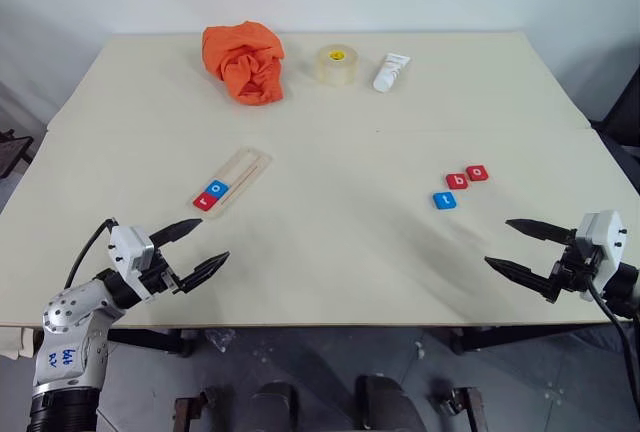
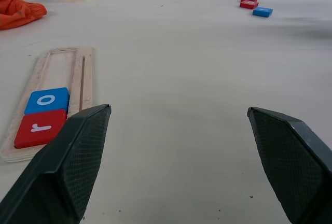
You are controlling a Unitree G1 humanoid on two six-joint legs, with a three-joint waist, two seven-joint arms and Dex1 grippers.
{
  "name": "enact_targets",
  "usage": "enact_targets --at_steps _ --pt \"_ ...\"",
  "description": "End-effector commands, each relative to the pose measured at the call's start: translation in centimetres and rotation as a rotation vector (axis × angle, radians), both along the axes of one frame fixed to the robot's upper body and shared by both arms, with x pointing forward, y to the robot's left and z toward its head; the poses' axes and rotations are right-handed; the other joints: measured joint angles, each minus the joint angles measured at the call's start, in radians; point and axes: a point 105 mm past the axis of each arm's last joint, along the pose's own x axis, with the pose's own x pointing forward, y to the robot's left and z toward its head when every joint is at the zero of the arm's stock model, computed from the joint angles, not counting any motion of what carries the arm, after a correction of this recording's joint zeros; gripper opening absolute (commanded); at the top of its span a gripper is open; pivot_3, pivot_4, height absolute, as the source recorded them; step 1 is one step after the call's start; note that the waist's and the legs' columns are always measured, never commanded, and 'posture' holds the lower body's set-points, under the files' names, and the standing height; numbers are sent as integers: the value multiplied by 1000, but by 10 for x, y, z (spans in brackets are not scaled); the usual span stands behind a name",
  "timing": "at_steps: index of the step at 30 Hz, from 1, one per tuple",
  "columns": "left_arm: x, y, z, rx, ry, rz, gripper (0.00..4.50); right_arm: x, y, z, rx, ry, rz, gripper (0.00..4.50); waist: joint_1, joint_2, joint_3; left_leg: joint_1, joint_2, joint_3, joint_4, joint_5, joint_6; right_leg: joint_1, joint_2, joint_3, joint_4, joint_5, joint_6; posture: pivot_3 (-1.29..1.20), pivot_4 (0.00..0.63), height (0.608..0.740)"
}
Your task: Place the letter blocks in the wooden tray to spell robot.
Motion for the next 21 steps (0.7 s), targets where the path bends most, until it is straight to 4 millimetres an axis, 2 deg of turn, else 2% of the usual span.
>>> enact_targets --at_steps 1,5,11,15,21 --pt "3 -3 10 9 -43 -9 4500 3 -4 10 -12 -46 -17 4464 0 0 0 0 0 0 0 0 0 0 0 0 0 0 0 0 150 740" --pt "11 -1 15 -4 -52 48 4500 7 -6 14 0 -63 -35 4464 0 0 0 0 0 0 2 0 0 0 0 0 2 0 0 0 150 740" --pt "0 1 13 -11 -34 68 4500 9 -4 17 3 -70 -28 4464 -3 0 0 0 0 0 2 0 0 -1 0 0 5 0 0 0 150 740" --pt "-6 18 5 14 2 174 4500 14 4 22 13 -91 -5 4464 -2 0 0 0 0 0 3 0 0 -1 0 1 5 0 0 0 150 740" --pt "-16 35 5 29 3 228 4500 28 16 31 14 -123 42 4464 -2 0 0 0 0 0 6 0 0 0 0 2 6 0 0 0 150 740"
